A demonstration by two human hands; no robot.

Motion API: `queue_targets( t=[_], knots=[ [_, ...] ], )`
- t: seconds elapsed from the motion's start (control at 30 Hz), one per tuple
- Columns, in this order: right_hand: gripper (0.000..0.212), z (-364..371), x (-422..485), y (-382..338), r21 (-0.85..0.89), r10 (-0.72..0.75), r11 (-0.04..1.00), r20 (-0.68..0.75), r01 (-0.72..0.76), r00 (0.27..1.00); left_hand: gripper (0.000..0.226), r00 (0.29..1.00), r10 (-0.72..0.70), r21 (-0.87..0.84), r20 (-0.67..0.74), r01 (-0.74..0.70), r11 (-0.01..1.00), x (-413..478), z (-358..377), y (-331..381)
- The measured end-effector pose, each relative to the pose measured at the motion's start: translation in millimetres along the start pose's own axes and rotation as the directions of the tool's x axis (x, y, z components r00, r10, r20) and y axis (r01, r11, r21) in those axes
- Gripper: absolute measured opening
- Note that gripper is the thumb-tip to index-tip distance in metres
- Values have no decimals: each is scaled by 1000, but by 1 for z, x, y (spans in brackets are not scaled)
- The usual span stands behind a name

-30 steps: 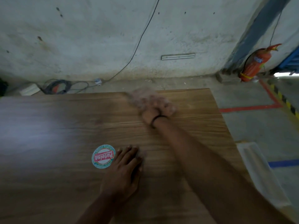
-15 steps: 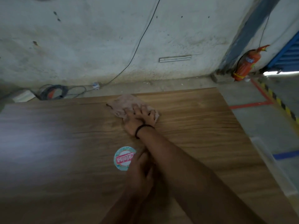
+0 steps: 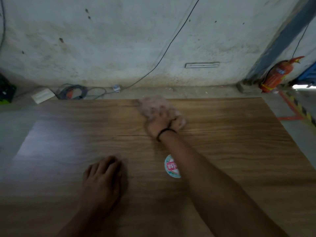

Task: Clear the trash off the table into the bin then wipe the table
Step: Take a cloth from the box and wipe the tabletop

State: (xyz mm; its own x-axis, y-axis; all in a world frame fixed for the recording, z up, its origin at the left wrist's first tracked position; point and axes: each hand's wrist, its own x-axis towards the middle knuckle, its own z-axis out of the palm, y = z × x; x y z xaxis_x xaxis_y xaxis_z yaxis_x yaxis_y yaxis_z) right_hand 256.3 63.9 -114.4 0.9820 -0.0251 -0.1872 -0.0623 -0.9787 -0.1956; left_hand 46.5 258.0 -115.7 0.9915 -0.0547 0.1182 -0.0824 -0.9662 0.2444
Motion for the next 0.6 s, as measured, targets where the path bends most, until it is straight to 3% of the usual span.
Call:
queue_targets(
  t=[0.07,0.17,0.23,0.3,0.37,0.4,0.5,0.6],
  knots=[
    [58,9,-12,-30,-17,-134,991,39,135,990,46,1000,12,-7,-10,-12,1000,0,1,-2],
    [69,21,16,7,-11,-164,986,80,165,983,43,1000,13,-32,-15,-13,999,-1,3,1],
    [71,14,41,58,-61,-43,997,52,46,998,41,1000,10,-40,5,-10,999,-1,3,4],
    [58,-6,48,104,-17,186,982,-33,-186,982,41,999,5,-26,34,-4,1000,0,1,3],
    [58,-24,40,106,48,369,929,-72,-366,927,41,999,-8,-13,49,8,1000,1,-2,2],
    [61,-23,37,86,62,367,930,-75,-363,927,41,998,-14,-9,54,15,1000,0,-3,2],
    [60,14,18,-25,39,91,995,20,-92,996,43,997,-7,-2,76,8,1000,-1,-5,3],
    [58,36,-28,-114,-12,-216,976,23,217,976,46,994,-5,-1,106,6,1000,-1,-4,2]
  ],
)
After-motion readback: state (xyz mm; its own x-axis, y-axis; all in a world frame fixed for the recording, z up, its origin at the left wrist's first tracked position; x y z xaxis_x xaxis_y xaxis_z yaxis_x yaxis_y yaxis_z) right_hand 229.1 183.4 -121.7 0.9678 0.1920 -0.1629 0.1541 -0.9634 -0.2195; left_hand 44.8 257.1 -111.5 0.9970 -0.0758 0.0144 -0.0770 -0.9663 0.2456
